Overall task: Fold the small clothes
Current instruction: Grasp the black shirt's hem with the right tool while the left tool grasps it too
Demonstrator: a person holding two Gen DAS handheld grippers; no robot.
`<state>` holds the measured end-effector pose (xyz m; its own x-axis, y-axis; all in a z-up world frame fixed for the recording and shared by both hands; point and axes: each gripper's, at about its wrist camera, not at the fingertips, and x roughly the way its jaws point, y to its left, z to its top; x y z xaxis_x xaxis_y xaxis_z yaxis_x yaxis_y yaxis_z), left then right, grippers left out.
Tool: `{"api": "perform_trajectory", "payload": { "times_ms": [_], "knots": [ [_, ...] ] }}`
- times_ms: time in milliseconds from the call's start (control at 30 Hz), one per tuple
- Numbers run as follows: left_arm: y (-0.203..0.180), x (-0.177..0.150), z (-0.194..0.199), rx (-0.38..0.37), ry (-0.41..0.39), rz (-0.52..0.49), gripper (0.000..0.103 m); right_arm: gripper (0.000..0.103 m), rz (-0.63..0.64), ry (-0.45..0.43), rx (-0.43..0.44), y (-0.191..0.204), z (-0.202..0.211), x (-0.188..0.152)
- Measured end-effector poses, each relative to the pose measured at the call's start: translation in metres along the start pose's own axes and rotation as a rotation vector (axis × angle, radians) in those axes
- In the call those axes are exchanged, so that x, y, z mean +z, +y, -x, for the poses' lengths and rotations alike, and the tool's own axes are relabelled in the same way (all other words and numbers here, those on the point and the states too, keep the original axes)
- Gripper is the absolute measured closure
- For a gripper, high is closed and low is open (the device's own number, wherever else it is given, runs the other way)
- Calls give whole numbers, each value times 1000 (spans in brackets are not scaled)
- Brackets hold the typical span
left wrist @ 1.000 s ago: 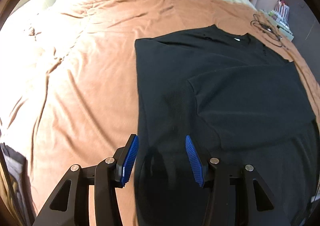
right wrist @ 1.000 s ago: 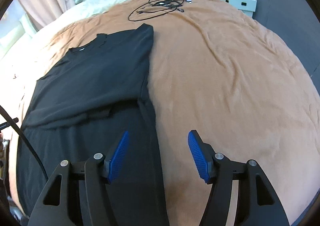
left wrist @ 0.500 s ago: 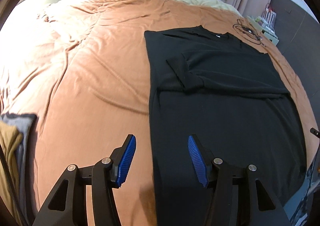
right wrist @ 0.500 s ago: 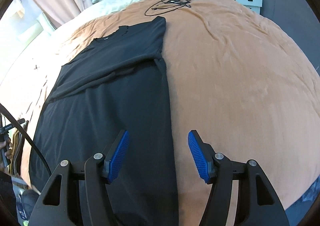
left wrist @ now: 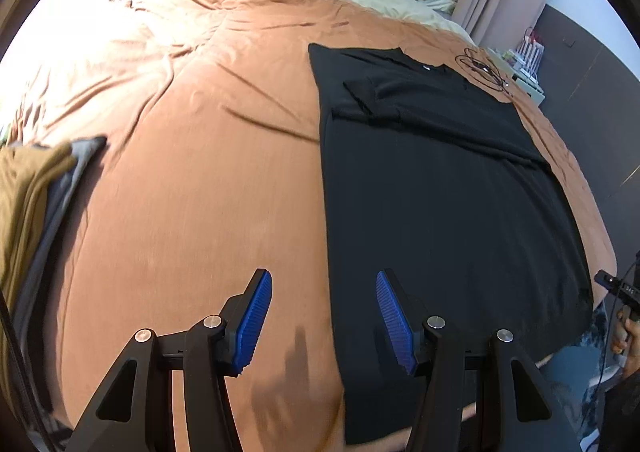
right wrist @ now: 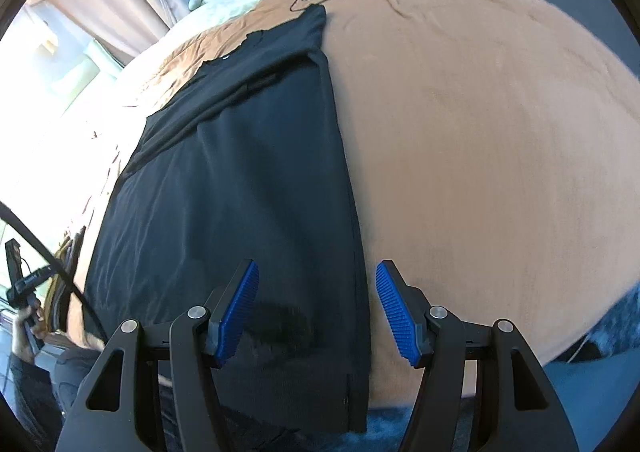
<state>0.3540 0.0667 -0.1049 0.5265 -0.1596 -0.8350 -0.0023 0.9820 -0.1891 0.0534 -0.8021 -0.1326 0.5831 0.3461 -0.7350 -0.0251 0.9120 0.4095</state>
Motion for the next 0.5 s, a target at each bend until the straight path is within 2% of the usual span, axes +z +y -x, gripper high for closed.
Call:
{"api": "perform_trajectory", "payload": {
  "times_ms": [67, 200, 433, 500],
  "knots": [
    [3, -14, 4, -11, -6, 17, 46, 44, -8, 7, 7, -7, -1, -8],
    [6, -33, 8, -32, -7, 46, 46, 52, -58, 18, 52, -26, 1, -25],
    [7, -57, 0, -92, 14, 81, 46, 56, -135, -11, 230, -52, 5, -35],
    [9, -63, -5, -108, 22, 106, 46, 56, -142, -15, 254, -55, 3, -38]
  ]
}}
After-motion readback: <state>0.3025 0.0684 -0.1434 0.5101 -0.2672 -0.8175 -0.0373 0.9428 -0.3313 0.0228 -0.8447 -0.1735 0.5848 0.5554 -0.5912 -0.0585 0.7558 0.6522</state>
